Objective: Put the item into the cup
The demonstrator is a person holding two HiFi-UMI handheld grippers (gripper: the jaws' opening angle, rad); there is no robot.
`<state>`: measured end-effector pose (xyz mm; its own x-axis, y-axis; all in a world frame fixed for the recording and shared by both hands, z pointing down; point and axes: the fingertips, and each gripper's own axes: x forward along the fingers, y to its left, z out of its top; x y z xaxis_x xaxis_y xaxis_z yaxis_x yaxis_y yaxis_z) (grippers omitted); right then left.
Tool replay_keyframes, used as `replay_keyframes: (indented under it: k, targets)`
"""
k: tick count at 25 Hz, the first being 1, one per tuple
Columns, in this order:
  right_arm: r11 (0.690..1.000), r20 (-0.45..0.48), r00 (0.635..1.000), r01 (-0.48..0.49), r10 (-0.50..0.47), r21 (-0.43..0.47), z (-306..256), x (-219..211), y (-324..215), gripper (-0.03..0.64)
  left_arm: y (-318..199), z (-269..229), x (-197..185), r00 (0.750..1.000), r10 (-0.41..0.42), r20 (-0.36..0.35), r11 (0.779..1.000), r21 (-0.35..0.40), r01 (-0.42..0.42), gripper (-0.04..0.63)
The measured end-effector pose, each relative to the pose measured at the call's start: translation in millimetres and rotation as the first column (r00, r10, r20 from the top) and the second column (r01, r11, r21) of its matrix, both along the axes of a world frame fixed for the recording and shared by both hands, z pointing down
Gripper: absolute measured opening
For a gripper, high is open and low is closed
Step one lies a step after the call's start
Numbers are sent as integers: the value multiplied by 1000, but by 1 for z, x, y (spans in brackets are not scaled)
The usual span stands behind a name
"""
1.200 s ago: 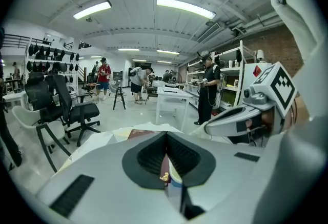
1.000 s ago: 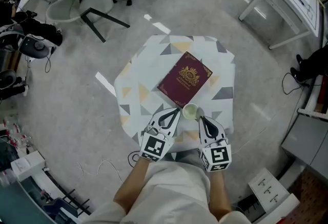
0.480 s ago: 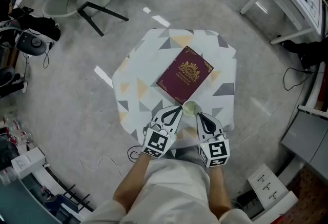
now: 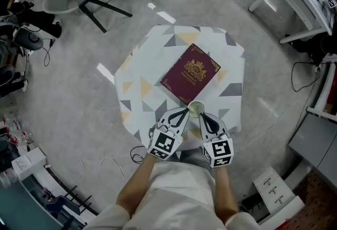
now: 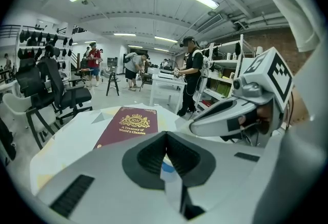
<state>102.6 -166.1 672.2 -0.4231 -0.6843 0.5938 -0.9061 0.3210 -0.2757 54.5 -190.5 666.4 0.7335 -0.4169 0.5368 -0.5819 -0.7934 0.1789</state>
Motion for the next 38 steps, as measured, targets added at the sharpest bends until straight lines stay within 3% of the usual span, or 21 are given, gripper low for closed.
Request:
replay_keyframes:
  k: [6,38]
  targets:
    - [1000,-1,1000,22,-22,-15,8,-3,0,5,6,13,0,999,19,39,1000,-12,-18,14]
    - [989,-46,995,81,-87,-120,51,-18,-6,8,16,33,4,995,72,75,996,-59,-68,13]
